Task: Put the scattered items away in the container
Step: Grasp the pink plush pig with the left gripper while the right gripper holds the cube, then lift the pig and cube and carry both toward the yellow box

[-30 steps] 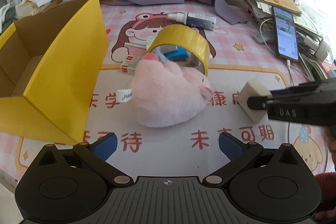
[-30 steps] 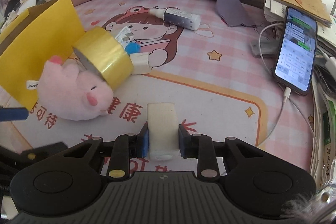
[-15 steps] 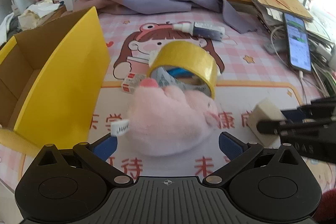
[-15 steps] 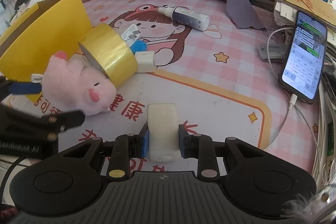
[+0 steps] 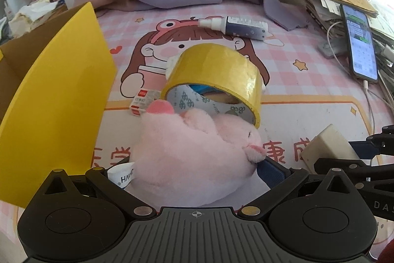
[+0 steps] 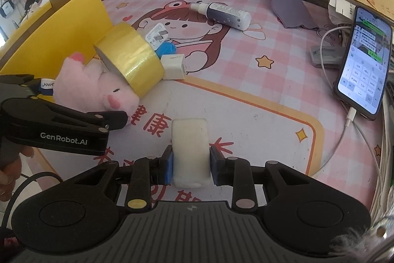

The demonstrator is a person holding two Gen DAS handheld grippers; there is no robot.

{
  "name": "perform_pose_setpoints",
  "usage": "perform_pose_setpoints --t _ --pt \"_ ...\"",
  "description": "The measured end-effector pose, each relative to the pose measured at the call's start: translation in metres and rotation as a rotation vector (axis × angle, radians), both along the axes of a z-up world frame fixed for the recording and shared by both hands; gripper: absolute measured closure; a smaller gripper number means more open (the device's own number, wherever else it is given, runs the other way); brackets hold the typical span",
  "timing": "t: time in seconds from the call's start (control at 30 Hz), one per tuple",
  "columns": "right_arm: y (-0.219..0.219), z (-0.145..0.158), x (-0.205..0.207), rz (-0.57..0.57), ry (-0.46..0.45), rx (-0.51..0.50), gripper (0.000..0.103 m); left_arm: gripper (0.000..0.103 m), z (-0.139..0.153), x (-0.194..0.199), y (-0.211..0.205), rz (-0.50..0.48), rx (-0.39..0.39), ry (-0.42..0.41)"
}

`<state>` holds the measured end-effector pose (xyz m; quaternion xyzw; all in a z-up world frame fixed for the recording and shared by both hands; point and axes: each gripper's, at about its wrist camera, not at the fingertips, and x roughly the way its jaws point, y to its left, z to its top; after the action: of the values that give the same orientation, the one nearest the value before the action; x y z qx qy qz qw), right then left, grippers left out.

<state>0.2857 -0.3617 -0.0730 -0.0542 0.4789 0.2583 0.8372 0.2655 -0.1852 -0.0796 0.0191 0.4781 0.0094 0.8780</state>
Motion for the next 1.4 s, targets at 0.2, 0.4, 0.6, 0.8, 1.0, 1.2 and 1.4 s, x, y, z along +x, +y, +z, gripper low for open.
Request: perform_pose_setpoints --t 0.2,0.4,0.6,0.8,1.0,1.2,1.4 --pt "-0.001 0.0 -0.002 -0.016 -0.002 0.014 0.075 0.007 0.002 -0.007 -0.002 -0.032 0.027 -0.003" --pt "0.004 0.002 -0.005 -0.021 -0.012 0.021 0.077 0.019 0.009 -0.021 -0.001 -0.043 0.032 -0.025" --pt "0.013 0.007 -0.012 -0.006 -0.03 0.03 0.077 0.023 0.02 -0.04 0.004 -0.037 0.0 -0.051" --pt "0.023 0.009 -0.021 0.015 -0.037 0.033 0.077 0.028 0.026 -0.058 0.006 -0.04 -0.017 -0.066" --pt "0.029 0.015 -0.035 0.018 -0.066 0.028 0.077 0.028 0.039 -0.076 0.01 -0.046 -0.036 -0.117" --pt "0.036 0.022 -0.051 -0.009 -0.088 0.018 0.077 0.028 0.043 -0.09 0.014 -0.095 -0.052 -0.143" --pt "0.049 0.032 -0.074 -0.045 -0.132 -0.002 0.077 0.028 0.049 -0.108 0.03 -0.136 -0.08 -0.181"
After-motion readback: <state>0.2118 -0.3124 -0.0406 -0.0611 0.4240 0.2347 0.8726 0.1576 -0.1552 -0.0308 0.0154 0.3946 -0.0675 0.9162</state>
